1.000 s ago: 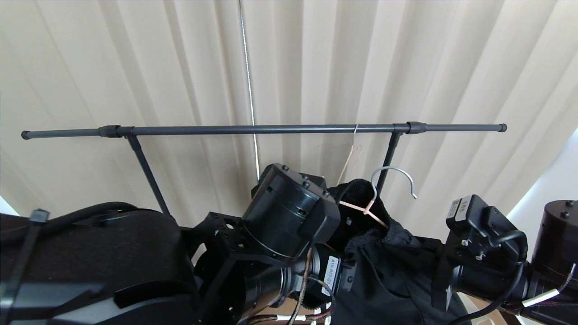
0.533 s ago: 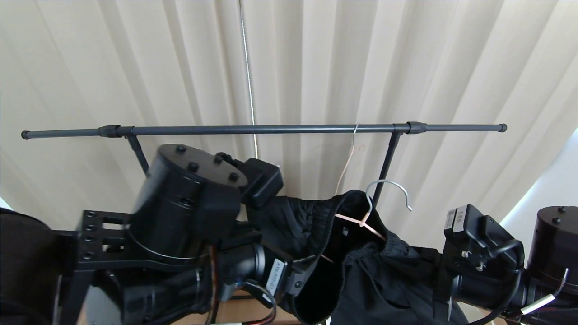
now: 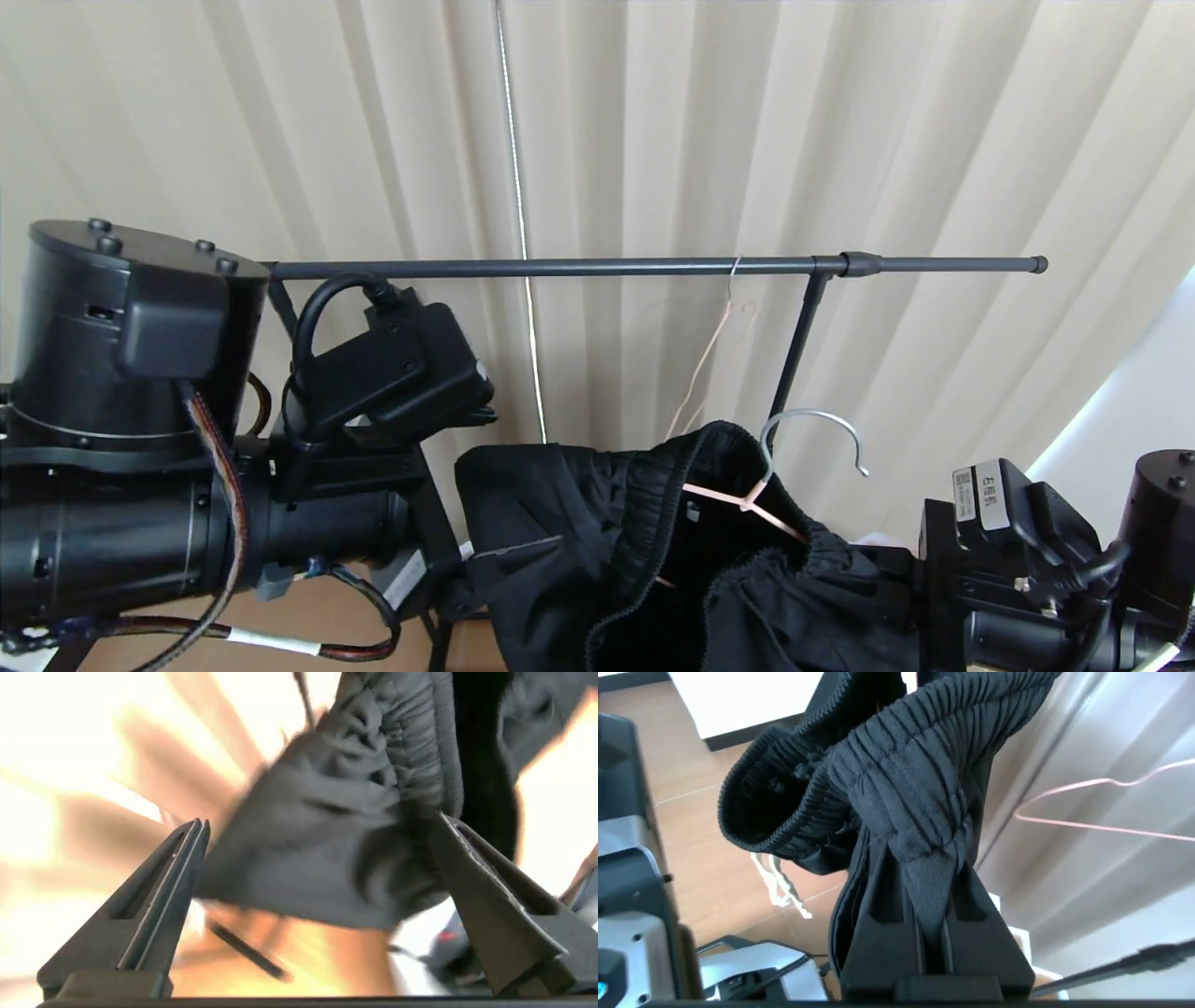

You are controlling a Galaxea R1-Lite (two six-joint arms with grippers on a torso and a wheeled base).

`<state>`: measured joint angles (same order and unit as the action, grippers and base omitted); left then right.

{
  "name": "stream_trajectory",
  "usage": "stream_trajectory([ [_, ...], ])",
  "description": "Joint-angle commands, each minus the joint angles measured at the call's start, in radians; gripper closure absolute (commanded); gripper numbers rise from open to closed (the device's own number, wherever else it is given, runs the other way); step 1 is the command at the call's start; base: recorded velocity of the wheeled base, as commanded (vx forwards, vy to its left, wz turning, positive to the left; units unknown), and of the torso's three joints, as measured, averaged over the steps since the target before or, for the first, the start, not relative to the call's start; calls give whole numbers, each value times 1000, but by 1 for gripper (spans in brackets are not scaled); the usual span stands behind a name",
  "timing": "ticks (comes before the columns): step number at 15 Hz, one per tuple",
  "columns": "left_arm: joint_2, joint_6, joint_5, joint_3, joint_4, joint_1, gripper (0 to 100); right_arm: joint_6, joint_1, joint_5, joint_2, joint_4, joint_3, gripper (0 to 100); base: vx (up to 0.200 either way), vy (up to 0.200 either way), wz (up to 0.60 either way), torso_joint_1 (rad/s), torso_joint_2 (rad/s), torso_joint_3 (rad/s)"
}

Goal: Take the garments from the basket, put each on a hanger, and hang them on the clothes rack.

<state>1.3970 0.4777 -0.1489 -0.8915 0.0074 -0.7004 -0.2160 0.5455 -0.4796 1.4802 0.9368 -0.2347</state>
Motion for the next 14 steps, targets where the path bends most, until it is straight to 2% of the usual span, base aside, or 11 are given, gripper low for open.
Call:
stream_trajectory([
  [1,14,125,-116,-26,6,98,0,0,1,-7,0,4,12,100,0,0,0,0,0,0],
  [2,36,171,-159,-34,8,114,0,-2,2,-10,0,4,17,100,0,0,0,0,0,0],
  [3,88,269,-215,-67,32,144,0,-3,5,-16,0,4,21,100,0,0,0,0,0,0],
  [4,122,325,-231,-96,66,159,0,-3,7,-17,0,4,23,100,0,0,0,0,0,0],
  [5,160,394,-279,-156,144,167,0,-3,7,-17,3,4,25,100,0,0,0,0,0,0],
  [6,188,423,-328,-210,213,165,0,-3,10,-17,6,4,25,100,0,0,0,0,0,0],
  [7,220,443,-377,-264,256,162,0,-3,13,-19,8,4,26,100,0,0,0,0,0,0],
  [9,278,455,-472,-337,270,165,0,-3,19,-33,8,2,29,100,0,0,0,0,0,0],
  [12,303,458,-520,-346,275,160,0,-3,40,-51,6,4,26,100,0,0,0,0,0,0],
  [14,303,455,-610,-339,276,164,0,-3,50,-80,14,4,15,100,0,0,0,0,0,0],
])
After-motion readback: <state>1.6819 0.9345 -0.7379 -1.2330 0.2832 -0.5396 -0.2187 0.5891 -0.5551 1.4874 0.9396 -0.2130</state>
